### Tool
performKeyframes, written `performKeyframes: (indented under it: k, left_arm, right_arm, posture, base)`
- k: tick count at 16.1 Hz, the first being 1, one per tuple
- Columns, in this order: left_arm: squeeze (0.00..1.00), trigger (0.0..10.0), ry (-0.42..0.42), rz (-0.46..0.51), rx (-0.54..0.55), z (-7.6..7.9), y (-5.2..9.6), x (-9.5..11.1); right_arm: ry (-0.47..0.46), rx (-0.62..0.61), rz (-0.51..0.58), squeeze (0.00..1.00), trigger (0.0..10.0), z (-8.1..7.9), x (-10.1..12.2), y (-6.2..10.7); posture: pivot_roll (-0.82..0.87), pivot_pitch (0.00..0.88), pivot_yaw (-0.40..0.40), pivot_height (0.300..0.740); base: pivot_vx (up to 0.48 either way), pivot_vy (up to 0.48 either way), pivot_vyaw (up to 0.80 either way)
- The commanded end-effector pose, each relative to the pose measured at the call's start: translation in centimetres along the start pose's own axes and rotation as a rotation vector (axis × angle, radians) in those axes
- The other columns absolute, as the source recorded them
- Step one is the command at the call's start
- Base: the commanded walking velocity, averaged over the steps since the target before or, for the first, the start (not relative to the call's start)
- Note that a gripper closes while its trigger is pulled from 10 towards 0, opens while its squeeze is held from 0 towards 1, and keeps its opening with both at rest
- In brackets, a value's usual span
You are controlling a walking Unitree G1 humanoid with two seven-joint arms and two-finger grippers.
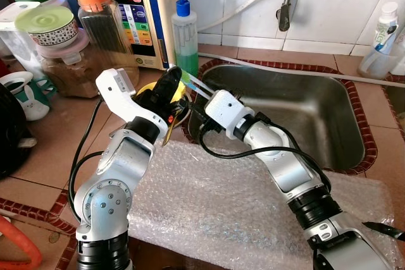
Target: Kitchen organization
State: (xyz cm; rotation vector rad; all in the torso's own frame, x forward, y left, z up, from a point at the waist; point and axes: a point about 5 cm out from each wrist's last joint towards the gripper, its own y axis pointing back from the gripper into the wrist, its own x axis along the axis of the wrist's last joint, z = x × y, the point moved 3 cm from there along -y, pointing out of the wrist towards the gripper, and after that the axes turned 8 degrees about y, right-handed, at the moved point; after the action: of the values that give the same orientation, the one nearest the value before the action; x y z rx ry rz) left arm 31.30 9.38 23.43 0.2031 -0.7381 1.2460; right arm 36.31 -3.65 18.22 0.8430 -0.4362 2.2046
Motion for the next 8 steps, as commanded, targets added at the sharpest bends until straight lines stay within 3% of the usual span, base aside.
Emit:
performKeyframes:
  k: [1, 2, 3, 5, 7, 8]
  left_arm:
    - [0.00, 1.8, -0.013, -0.016, -0.035, 0.8, 0.1, -0.2]
    - [0.00, 2.3, -0.025, -0.024, -0.031, 0.8, 0.2, -0.4]
    - [0.00, 3.7, -0.025, -0.029, -0.022, 0.6, 0.3, -0.5]
    - [0.00, 4.3, -0.028, -0.043, -0.023, 0.7, 0.4, -0.8]
    - [0.00, 6.6, -0.034, -0.050, -0.021, 0.6, 0.5, -0.9]
    - [0.00, 8.3, -0.035, -0.056, -0.020, 0.6, 0.5, -0.9]
  right_arm:
    - [0.023, 0.025, -0.005, 0.00, 6.9, -0.6, 0.0, -0.2]
    - [0.063, 0.017, -0.017, 0.00, 6.5, -0.4, -0.2, -0.2]
    - [0.044, -0.004, -0.033, 0.00, 0.0, -0.1, -0.5, -0.2]
    - [0.054, -0.030, -0.070, 0.00, 0.0, 0.3, -1.2, -0.1]
    - [0.086, -0.051, -0.082, 0.00, 0.0, 0.7, -1.4, -0.1]
    - [0.085, -0.054, -0.084, 0.00, 0.0, 0.8, -1.5, -0.1]
  posture:
    - [-0.19, 0.108, 0.097, 0.740]
    - [-0.19, 0.108, 0.097, 0.740]
    - [-0.19, 0.111, 0.099, 0.740]
    - [-0.19, 0.111, 0.099, 0.740]
    - [-0.19, 0.113, 0.099, 0.740]
    - [-0.19, 0.113, 0.099, 0.740]
  base:
    - [0.000, 0.000, 0.00]
    - [0.000, 0.000, 0.00]
    - [0.000, 0.000, 0.00]
    - [0.000, 0.000, 0.00]
    - [0.000, 0.000, 0.00]
    - [0.000, 0.000, 0.00]
